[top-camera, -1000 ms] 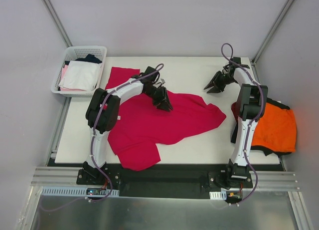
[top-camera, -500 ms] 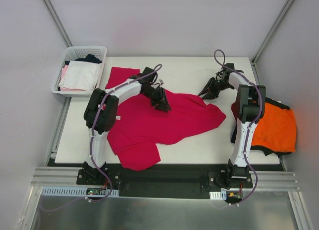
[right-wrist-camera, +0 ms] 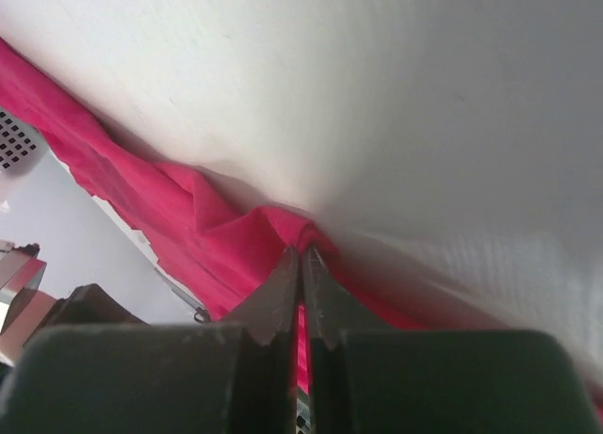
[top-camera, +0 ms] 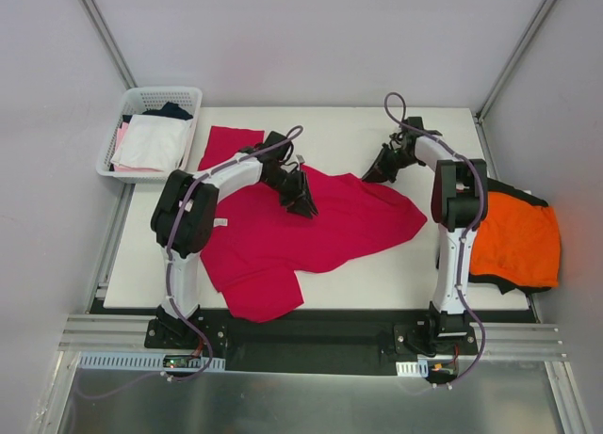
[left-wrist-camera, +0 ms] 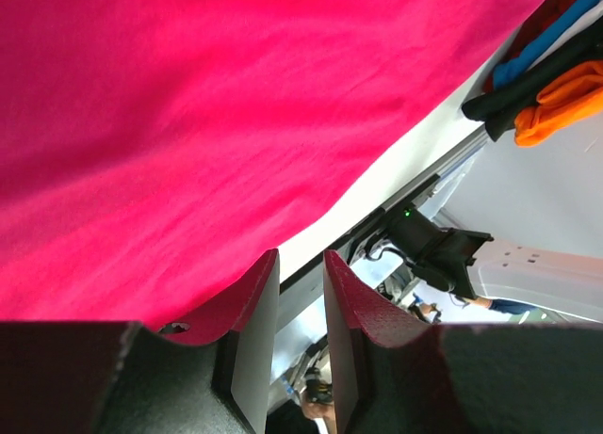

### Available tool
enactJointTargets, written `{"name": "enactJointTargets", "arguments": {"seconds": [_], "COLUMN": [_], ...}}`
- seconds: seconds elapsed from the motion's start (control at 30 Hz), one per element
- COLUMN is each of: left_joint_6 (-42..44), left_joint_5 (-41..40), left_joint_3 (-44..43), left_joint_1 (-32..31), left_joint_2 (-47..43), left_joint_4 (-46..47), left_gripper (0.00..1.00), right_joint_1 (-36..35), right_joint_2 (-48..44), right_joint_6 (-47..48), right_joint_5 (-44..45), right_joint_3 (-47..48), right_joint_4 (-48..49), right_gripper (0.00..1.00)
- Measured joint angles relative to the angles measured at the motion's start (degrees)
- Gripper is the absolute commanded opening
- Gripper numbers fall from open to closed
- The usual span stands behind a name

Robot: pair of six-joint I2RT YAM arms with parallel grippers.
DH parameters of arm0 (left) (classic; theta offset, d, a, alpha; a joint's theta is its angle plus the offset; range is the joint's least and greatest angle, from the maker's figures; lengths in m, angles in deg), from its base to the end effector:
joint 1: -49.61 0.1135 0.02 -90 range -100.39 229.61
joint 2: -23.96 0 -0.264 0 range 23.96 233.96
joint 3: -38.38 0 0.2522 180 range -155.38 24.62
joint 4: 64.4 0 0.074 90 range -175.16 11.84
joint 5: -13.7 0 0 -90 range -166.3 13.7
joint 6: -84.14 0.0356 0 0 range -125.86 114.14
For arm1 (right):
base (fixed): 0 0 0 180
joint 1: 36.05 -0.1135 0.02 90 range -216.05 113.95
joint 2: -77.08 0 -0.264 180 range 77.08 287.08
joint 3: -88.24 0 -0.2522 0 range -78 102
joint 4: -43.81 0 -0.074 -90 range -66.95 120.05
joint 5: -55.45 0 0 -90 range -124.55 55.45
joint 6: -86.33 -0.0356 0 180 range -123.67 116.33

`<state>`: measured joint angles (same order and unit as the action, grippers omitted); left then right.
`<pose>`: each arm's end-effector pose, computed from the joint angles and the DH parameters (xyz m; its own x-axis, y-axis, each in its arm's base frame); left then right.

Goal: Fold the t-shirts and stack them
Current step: Flatten the tshirt out

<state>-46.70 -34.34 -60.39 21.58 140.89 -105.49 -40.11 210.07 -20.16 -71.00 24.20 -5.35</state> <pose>0.3689 -0.2234 0.1839 -0.9998 -0.0186 -0.0110 -0.0034 0.6392 -0.7691 0.4799 0.0553 0.1388 -0.9591 0.1608 -0.2328 -0.0250 0.7715 0.6358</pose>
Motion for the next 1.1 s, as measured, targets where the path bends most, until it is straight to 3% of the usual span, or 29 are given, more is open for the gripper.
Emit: {"name": "enactJointTargets", "arguments": {"seconds": [0.27, 0.63, 1.1], "left_joint_6": [1.1, 2.7, 3.0], "left_joint_5": [-1.6, -3.7, -5.2], "left_joint_3": [1.4, 3.6, 7.4], "left_joint_1": [0.1, 5.1, 7.1], "left_joint_2": [-1.6, -1.7, -3.3], "left_joint_4": [0.0, 0.1, 0.1], "left_gripper": [0.25, 0.25, 0.25], "right_joint_1": [-0.4, 4.0, 5.5], "right_joint_2": [-1.2, -13.6, -14.2], "right_joint_6": [-1.1, -1.2, -1.2], "right_joint_5": [3.4, 10.6, 17.1], "right_joint_3": [0.4, 3.8, 2.1], "right_joint_4": [0.3, -1.1, -2.1], "right_gripper": [0.01, 0.01, 0.01]}}
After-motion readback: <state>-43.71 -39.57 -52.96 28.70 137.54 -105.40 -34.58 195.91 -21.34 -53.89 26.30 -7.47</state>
